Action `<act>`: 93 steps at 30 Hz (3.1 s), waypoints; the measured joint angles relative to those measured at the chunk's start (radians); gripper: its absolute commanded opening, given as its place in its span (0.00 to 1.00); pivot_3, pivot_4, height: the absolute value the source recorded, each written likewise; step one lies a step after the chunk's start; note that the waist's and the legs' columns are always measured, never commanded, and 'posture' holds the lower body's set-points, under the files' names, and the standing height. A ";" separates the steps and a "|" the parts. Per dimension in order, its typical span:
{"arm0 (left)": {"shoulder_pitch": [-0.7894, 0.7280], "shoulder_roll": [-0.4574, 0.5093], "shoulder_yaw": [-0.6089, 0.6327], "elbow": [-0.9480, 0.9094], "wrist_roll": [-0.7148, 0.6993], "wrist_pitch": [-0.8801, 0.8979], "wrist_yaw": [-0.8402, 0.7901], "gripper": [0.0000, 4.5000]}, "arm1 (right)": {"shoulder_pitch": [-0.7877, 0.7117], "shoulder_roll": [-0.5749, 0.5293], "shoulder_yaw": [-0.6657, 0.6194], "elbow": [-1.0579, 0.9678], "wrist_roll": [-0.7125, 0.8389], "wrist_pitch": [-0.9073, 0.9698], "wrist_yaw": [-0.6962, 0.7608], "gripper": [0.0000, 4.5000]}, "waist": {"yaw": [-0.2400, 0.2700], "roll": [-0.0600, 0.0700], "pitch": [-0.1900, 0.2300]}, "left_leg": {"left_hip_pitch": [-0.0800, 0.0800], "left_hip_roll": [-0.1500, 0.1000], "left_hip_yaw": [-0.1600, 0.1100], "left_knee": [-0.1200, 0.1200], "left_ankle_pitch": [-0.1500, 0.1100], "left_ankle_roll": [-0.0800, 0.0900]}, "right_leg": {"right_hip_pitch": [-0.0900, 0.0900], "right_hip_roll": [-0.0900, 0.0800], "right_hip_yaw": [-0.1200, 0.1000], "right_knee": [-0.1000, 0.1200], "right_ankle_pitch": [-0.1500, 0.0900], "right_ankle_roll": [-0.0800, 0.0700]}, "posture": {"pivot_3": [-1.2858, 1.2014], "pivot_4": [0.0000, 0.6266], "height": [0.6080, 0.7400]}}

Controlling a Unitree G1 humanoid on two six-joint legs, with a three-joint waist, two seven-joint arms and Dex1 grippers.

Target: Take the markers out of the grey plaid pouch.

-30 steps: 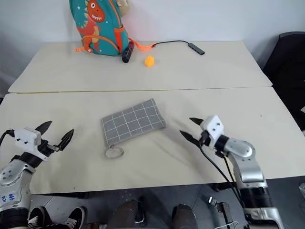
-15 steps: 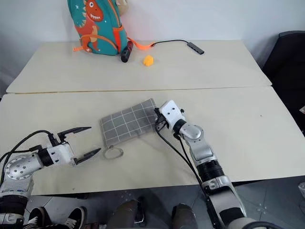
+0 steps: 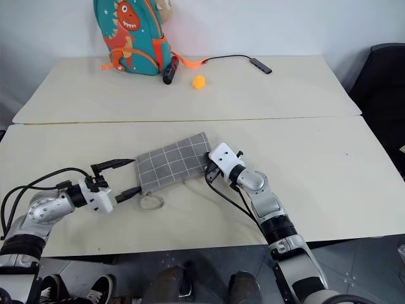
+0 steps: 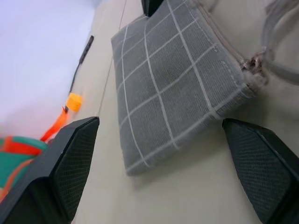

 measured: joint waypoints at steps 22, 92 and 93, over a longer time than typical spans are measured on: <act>-0.122 -0.007 -0.171 0.117 0.019 0.023 0.109 0.15 | 0.017 -0.003 0.000 -0.041 0.013 0.019 0.027 0.00 | 0.001 0.007 -0.004 | 0.002 0.000 0.000 0.000 0.000 0.000 | 0.001 -0.001 0.000 0.001 0.000 0.000 | 0.52 0.24 1.00; 0.133 -0.112 -0.108 -0.373 -0.316 0.437 -0.084 0.00 | 0.084 -0.385 -0.152 -0.350 0.582 0.766 0.355 0.01 | -0.001 0.009 -0.005 | 0.000 0.005 0.010 -0.002 -0.006 0.001 | 0.002 -0.002 0.000 -0.021 0.000 0.000 | 0.52 0.24 1.00; 0.133 -0.116 -0.105 -0.373 -0.331 0.441 -0.091 0.00 | 0.084 -0.381 -0.156 -0.350 0.584 0.761 0.358 0.06 | -0.001 0.009 -0.005 | 0.000 0.005 0.010 -0.002 -0.006 0.001 | 0.002 -0.002 0.000 -0.020 0.000 0.000 | 0.52 0.24 1.00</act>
